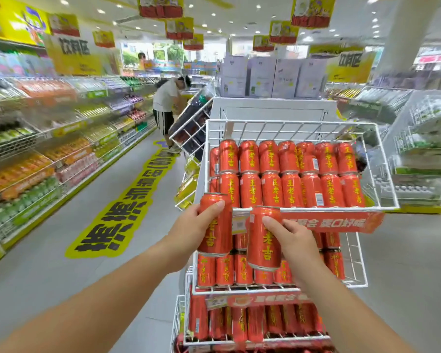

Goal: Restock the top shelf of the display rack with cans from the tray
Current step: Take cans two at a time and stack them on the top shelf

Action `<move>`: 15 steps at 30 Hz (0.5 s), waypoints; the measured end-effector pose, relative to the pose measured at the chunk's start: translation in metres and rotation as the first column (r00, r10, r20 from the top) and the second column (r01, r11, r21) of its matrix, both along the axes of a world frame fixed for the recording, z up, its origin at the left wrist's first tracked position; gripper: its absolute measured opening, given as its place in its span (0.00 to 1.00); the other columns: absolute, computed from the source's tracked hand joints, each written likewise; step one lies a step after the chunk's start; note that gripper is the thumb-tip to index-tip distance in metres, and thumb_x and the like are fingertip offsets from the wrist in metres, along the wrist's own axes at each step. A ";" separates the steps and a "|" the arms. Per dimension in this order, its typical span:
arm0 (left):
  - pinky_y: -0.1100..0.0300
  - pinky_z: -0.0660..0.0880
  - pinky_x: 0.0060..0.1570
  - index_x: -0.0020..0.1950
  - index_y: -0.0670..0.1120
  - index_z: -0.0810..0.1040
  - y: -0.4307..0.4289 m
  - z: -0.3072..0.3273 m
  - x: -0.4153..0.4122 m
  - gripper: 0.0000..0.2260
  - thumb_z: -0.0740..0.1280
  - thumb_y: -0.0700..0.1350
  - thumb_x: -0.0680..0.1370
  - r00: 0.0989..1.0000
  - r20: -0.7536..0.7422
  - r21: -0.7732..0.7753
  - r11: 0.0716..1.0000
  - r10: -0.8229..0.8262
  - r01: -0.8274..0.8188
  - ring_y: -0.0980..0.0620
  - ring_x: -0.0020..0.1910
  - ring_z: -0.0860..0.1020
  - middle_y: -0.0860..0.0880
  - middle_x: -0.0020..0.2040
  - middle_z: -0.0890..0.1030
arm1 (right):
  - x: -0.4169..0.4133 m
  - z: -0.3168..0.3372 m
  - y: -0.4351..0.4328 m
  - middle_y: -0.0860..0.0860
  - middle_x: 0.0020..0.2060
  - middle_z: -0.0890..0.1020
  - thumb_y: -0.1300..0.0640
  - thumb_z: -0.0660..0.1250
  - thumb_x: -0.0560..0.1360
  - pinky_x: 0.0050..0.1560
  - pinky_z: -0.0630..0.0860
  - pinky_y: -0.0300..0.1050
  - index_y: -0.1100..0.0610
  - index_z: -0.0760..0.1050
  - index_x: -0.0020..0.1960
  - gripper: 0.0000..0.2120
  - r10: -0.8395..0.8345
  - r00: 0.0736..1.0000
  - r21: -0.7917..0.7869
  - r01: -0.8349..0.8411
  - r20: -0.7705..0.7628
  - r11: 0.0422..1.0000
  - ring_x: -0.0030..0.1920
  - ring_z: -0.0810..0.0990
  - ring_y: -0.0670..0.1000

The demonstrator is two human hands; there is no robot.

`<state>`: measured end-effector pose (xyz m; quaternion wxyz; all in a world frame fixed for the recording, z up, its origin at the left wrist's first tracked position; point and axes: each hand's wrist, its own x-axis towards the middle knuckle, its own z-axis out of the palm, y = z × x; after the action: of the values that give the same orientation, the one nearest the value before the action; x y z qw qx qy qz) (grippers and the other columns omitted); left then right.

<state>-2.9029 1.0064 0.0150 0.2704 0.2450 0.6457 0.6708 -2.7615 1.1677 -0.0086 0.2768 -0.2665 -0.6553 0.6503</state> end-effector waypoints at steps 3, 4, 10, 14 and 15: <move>0.51 0.83 0.50 0.58 0.46 0.83 0.008 0.036 -0.005 0.17 0.71 0.57 0.77 0.998 -0.059 0.006 1.000 0.010 -0.010 0.47 0.50 0.87 0.46 0.51 0.88 | -0.006 0.033 0.008 0.54 0.44 0.88 0.43 0.75 0.71 0.54 0.83 0.57 0.58 0.85 0.48 0.17 0.000 1.000 0.001 0.000 -0.012 1.000 0.48 0.87 0.56; 0.51 0.83 0.50 0.57 0.46 0.83 0.012 0.045 -0.007 0.18 0.72 0.57 0.76 0.997 -0.076 -0.003 1.000 0.019 -0.020 0.47 0.50 0.87 0.46 0.51 0.88 | -0.009 0.042 0.013 0.54 0.43 0.88 0.44 0.75 0.72 0.54 0.83 0.56 0.58 0.84 0.48 0.17 -0.002 1.000 0.006 0.002 -0.015 1.000 0.48 0.87 0.56; 0.59 0.81 0.40 0.55 0.44 0.85 0.050 0.072 -0.023 0.17 0.74 0.56 0.76 0.988 -0.132 -0.026 0.996 0.080 -0.084 0.49 0.47 0.87 0.46 0.50 0.88 | -0.030 0.076 0.057 0.52 0.44 0.89 0.44 0.75 0.72 0.53 0.83 0.57 0.57 0.84 0.49 0.16 0.012 1.000 0.046 -0.011 -0.015 0.999 0.46 0.88 0.53; 0.51 0.84 0.46 0.55 0.45 0.84 0.076 0.075 -0.036 0.24 0.74 0.63 0.72 0.967 -0.178 -0.083 0.976 0.184 -0.201 0.48 0.45 0.86 0.45 0.49 0.87 | -0.055 0.084 0.094 0.56 0.48 0.87 0.31 0.76 0.61 0.56 0.82 0.60 0.58 0.83 0.53 0.34 0.015 0.998 0.106 -0.021 0.056 0.994 0.49 0.86 0.53; 0.46 0.83 0.52 0.55 0.46 0.83 0.082 0.074 -0.040 0.25 0.74 0.64 0.71 0.957 -0.201 -0.094 0.969 0.208 -0.231 0.46 0.49 0.86 0.44 0.51 0.87 | -0.064 0.083 0.103 0.55 0.50 0.87 0.26 0.76 0.56 0.58 0.81 0.61 0.57 0.82 0.56 0.41 0.019 0.997 0.126 -0.028 0.069 0.992 0.52 0.85 0.54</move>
<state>-2.9430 1.0881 0.0887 0.1453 0.2182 0.7296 0.6316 -2.8256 1.2708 0.0741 0.2631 -0.2624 -0.7073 0.6014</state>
